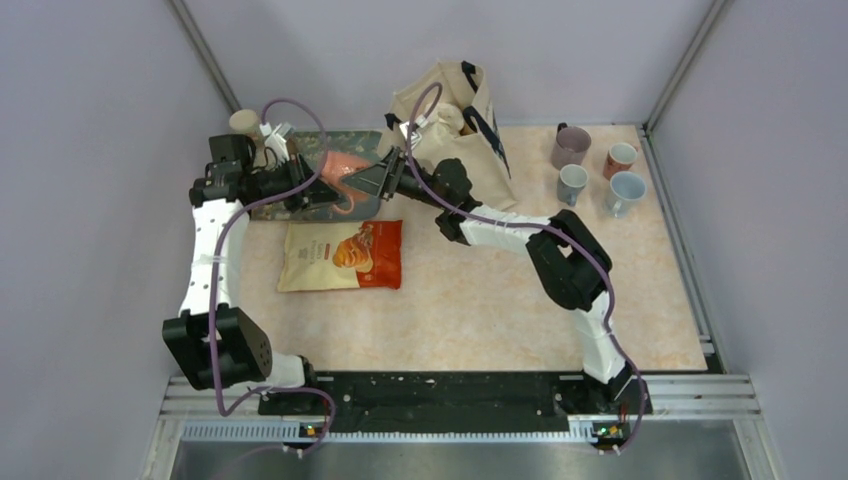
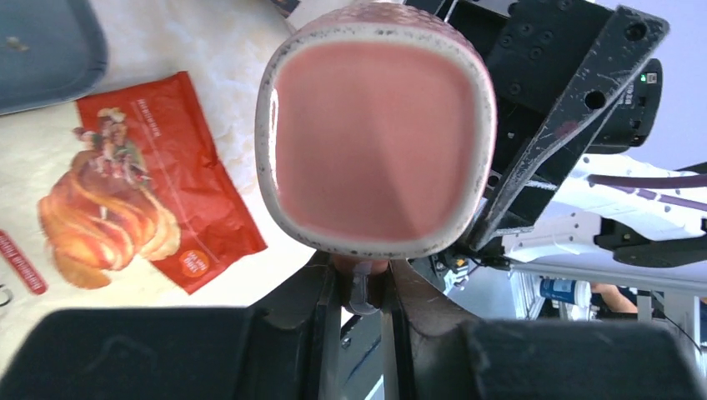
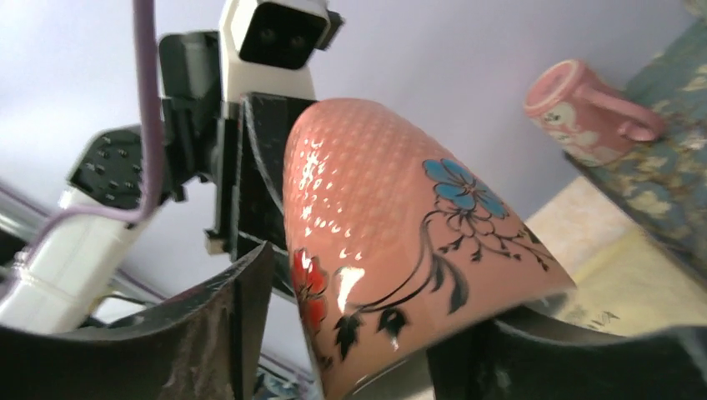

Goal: Turn the mug right side up

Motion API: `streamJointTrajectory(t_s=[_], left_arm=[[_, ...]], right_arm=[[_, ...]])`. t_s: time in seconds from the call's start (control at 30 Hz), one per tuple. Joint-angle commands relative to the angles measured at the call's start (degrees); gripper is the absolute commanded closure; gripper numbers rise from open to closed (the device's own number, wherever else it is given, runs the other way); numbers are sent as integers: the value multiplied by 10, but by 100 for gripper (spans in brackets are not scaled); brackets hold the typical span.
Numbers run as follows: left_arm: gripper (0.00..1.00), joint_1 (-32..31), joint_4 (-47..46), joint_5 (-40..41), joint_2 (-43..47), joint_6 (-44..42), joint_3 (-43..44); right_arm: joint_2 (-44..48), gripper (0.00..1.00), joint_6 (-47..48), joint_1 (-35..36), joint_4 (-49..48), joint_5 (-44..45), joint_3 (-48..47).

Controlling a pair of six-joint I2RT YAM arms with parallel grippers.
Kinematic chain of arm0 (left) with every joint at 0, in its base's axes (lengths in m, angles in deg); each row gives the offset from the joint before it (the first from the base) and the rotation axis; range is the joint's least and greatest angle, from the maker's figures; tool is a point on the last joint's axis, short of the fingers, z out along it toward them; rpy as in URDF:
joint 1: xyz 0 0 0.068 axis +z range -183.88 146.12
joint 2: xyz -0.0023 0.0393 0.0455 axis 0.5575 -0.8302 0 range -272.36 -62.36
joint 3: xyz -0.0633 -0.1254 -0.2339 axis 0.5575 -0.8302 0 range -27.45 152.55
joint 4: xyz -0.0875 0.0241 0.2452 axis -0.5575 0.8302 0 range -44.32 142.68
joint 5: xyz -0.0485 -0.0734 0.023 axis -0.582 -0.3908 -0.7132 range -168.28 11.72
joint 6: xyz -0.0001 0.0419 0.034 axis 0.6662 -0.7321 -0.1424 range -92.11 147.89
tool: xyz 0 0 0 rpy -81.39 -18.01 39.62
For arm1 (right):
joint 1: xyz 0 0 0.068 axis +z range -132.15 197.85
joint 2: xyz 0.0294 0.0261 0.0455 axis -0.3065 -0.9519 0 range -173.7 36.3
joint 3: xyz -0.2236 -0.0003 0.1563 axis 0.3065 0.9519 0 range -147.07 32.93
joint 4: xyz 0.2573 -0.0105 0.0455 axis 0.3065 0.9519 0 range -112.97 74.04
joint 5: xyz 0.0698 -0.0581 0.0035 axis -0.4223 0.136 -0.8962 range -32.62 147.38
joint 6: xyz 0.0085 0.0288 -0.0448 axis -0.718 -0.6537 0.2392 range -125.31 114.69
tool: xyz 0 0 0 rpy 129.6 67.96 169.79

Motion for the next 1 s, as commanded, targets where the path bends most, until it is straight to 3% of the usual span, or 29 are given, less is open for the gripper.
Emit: streamJointTrajectory(t_s=[0.0, 0.07, 0.1, 0.2, 0.23, 0.33, 0.43, 0.47, 0.67, 0.83, 0.9, 0.97], left_arm=[[100, -14, -47, -74, 31, 7, -13], [100, -14, -49, -79, 31, 5, -19], [100, -14, -48, -80, 33, 0, -20], [100, -13, -38, -78, 36, -17, -13], [91, -12, -31, -74, 36, -28, -8], [42, -8, -1, -50, 38, -66, 11], [11, 2, 22, -26, 40, -91, 34], [4, 4, 27, -20, 40, -98, 41], [1, 10, 47, 30, 44, -138, 59], [1, 10, 49, 180, 46, -155, 59], [1, 11, 48, 213, 49, -167, 56], [1, 11, 49, 222, 49, -176, 53]], right_arm=[[3, 56, -61, 7, -135, -11, -43], [16, 92, -66, 7, -148, -1, -34], [25, 100, -64, 7, -148, 4, -21], [70, 100, -36, 7, -132, 17, 17], [89, 100, -22, 7, -124, 22, 35], [157, 100, 51, 7, -62, 49, 88], [230, 100, 150, 7, 87, 88, 119], [254, 100, 179, 7, 132, 103, 126], [384, 100, 348, 7, 431, 202, 132], [454, 100, 492, -2, 773, 410, 53], [470, 100, 516, -28, 864, 483, 45], [470, 100, 520, -89, 941, 487, 42]])
